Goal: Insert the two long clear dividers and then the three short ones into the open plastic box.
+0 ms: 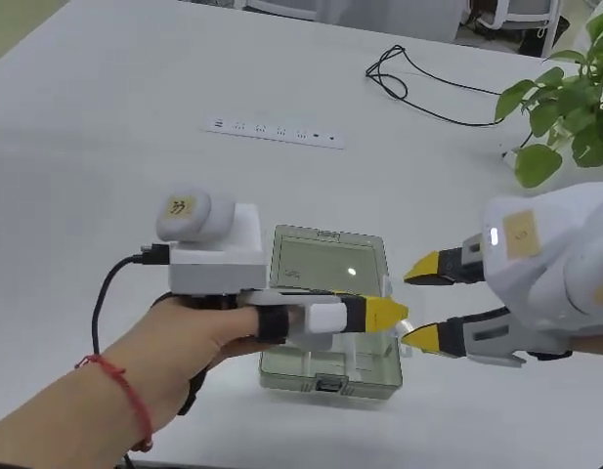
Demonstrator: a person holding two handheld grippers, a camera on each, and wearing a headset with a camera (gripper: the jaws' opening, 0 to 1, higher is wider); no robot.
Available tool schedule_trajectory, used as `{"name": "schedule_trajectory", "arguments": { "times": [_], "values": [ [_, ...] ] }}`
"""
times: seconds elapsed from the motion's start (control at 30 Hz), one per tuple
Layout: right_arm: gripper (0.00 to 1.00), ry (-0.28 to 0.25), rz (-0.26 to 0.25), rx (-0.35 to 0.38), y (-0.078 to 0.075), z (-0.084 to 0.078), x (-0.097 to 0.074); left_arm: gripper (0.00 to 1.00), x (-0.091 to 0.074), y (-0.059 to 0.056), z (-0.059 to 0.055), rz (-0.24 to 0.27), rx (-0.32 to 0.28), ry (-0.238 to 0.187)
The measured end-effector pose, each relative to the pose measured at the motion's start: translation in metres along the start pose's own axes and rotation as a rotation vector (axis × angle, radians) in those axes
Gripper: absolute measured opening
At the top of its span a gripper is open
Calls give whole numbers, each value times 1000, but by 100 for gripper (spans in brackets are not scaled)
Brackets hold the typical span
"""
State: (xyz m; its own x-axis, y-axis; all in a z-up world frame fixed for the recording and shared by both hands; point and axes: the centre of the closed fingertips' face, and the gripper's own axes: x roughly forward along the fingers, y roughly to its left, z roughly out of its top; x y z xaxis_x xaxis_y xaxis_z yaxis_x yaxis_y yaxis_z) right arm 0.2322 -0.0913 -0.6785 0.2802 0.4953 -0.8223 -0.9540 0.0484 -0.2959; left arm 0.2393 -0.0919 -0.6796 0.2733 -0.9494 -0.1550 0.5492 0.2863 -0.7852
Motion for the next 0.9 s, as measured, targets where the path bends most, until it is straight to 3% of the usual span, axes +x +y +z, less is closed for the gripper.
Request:
{"name": "schedule_trajectory", "arguments": {
  "times": [0.23,0.53,0.9],
  "values": [
    [33,2,-1,-18,2,5,0,17,5,-6,-7,-20,-23,22],
    [33,17,0,-39,3,5,1,5,6,-7,-7,-32,-30,27],
    [33,25,0,-52,4,4,2,0,6,-6,-9,-32,-57,32]
  ]
}}
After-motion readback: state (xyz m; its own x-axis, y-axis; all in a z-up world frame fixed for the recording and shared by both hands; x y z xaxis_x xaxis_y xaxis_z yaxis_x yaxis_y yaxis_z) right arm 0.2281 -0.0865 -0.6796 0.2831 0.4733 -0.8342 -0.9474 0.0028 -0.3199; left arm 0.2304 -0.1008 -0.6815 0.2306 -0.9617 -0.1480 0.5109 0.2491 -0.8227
